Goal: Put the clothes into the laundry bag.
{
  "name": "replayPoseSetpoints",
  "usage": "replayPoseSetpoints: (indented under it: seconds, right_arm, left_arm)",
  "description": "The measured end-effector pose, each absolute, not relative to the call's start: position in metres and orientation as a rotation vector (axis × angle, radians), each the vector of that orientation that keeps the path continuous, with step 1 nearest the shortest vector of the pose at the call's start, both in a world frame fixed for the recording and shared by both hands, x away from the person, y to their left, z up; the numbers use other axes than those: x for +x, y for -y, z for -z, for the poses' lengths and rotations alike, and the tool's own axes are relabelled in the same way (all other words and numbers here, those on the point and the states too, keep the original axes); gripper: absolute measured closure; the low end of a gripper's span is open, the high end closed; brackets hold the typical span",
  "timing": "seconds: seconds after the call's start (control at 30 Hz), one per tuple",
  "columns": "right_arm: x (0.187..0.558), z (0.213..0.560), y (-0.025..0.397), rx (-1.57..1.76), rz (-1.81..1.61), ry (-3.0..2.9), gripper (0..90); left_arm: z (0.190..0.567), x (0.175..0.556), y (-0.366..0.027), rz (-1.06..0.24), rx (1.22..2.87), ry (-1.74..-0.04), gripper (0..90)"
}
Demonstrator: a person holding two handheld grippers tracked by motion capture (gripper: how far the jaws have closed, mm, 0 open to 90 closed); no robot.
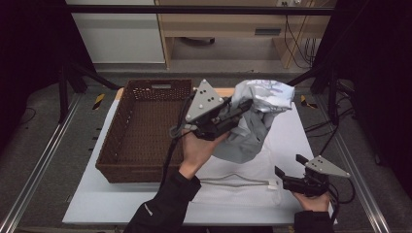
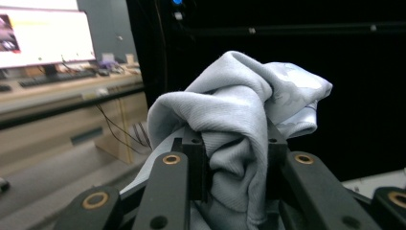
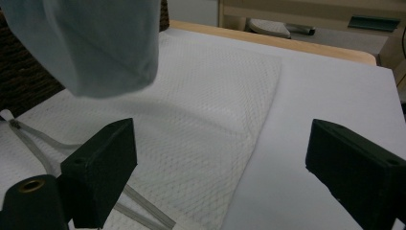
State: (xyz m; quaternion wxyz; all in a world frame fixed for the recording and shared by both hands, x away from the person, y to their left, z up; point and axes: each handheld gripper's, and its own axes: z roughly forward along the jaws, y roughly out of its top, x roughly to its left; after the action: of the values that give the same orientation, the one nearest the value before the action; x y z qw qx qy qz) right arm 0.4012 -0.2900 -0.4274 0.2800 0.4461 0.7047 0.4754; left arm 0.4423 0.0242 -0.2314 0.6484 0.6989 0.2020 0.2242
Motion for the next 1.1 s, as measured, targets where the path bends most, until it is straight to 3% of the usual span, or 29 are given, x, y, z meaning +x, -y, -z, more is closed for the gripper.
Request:
replayPoseSetpoints:
  seconds: [0.6, 0.9, 1.03, 1.1]
  right_arm:
    - [0.402, 0.432, 0.296, 1.206, -1.241, -1.886, 13.1]
    - [0.403, 0.435, 0.298, 1.124, -1.236, -1.893, 18.8]
    - [0.405, 0.438, 0.296, 1.160, -1.224, -1.904, 17.5]
    - [0.406, 0.439, 0.294, 1.226, -1.221, -1.912, 17.7]
  left_arm:
    - [0.358, 0.461, 0.014, -0.337, 1.800, -0.552, 69.7]
    - [0.407, 0.465, 0.015, -0.285, 1.874, -0.591, 67.4]
    - [0.422, 0.465, 0.015, -0.285, 1.922, -0.602, 62.8]
    - [0.428, 0.464, 0.015, -0.291, 1.949, -0.610, 55.9]
